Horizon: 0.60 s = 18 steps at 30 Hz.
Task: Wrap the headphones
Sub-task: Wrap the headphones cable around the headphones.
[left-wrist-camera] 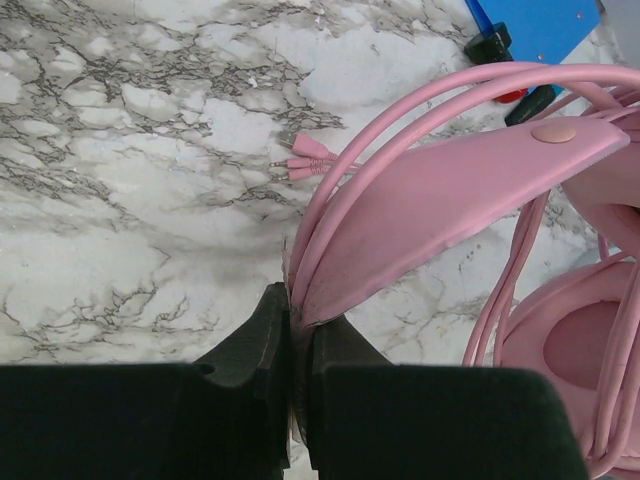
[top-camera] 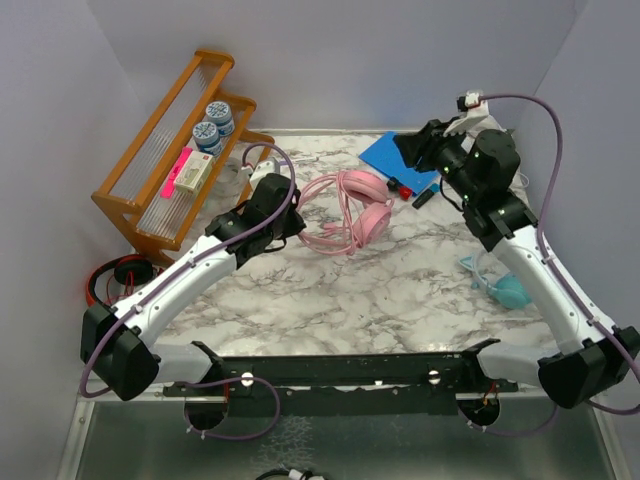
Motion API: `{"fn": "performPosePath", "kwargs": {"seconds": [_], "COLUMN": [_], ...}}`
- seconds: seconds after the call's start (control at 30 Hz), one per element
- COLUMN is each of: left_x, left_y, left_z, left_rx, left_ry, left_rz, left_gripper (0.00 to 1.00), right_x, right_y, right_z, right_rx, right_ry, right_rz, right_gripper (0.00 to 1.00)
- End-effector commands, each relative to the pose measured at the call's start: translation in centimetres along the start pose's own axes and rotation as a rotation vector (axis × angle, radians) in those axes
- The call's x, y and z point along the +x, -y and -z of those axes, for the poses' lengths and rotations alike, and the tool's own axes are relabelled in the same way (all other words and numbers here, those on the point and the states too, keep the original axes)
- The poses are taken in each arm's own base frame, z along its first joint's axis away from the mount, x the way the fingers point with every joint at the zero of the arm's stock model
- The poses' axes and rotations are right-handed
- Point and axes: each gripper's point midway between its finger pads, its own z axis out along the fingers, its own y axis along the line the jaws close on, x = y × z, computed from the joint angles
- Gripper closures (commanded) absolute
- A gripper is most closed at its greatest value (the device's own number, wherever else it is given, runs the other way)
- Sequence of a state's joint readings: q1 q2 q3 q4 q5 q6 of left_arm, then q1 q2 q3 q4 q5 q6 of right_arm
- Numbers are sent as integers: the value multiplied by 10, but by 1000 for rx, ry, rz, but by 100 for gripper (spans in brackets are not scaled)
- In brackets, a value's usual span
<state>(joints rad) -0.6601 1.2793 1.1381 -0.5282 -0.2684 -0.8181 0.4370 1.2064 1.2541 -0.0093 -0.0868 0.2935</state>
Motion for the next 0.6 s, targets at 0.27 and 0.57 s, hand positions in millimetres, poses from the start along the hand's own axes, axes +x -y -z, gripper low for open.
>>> {"fn": "performPosePath", "kwargs": {"seconds": [0.27, 0.57], "left_x": [-43, -49], "left_y": [55, 61], "left_z": [47, 56], "left_rx": [223, 242], "left_ry": [59, 63], "left_rz": [39, 51], "left_gripper": [100, 100], "right_x": [105, 170], "right_y": [75, 96], "right_z": [-17, 9], "right_rx": [-96, -56], "right_ry": [-229, -169], "right_rz": [-248, -192], "right_gripper": [58, 47]}}
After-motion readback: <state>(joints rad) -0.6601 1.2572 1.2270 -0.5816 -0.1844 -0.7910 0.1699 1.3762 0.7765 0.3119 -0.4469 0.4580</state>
